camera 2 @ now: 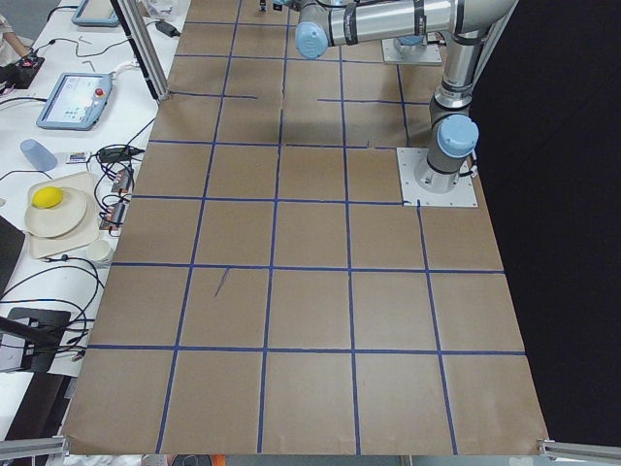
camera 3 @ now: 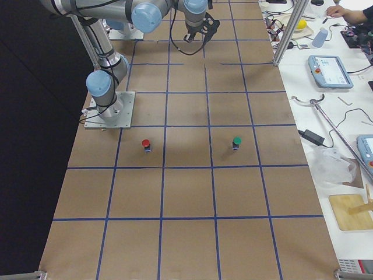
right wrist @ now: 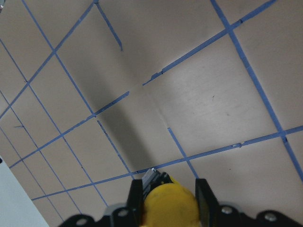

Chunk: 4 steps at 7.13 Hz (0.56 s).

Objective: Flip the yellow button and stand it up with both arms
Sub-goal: 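Open the left gripper and draw it back while the right gripper holds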

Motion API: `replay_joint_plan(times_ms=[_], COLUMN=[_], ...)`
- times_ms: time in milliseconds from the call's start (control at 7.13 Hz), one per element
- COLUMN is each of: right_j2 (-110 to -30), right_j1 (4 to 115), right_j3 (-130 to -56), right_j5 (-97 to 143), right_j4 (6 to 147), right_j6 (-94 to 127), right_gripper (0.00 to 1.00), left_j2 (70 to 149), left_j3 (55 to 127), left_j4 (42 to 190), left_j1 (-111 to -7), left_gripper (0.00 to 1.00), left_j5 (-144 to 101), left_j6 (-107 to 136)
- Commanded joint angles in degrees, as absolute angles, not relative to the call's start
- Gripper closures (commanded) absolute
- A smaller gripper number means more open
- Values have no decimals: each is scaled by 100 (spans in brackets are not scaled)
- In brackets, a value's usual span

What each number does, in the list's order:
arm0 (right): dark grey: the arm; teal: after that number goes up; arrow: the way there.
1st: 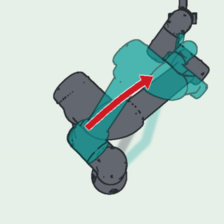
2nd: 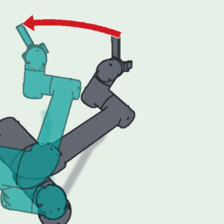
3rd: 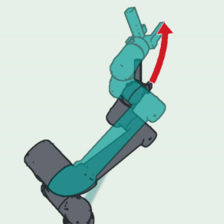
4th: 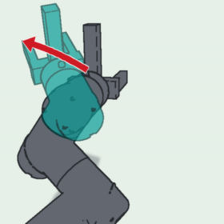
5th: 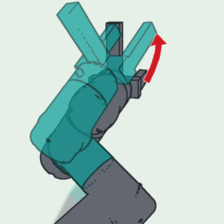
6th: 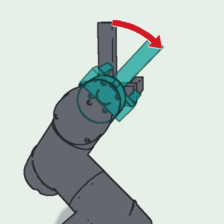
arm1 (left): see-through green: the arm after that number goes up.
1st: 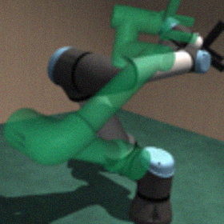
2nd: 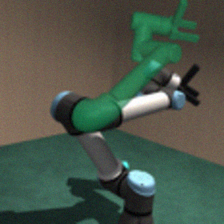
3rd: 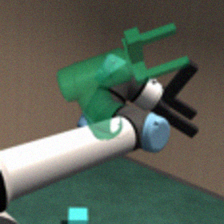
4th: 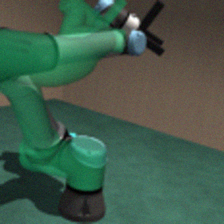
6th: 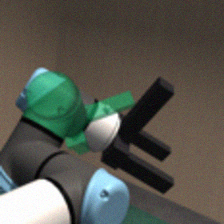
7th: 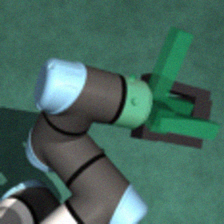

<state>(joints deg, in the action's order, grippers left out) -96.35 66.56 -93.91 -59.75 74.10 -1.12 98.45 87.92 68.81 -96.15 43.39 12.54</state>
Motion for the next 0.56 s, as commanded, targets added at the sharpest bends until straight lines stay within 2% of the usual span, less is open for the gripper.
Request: replay_joint_plan(times_ms=[0, 140, 421], right_j2=[-9432, -9344, -9221], right_j1=[6303, 6232, 5943], right_j3=[-9632, -9816, -10315], right_j5=[-7312, -7861, -8276], right_j4=[7967, 8441, 9346], right_j6=[-1706, -2314, -2497], right_gripper=[88, 88, 88], left_j2=[9678, 9572, 9317], left_j3=[8053, 7929, 8199], left_j4=[8709, 9380, 9772], left_j1=[-9729, -9686, -9397], left_gripper=[0, 0, 0], left_j5=[6773, 7820, 9195], left_j6=[1231, 1178, 881])
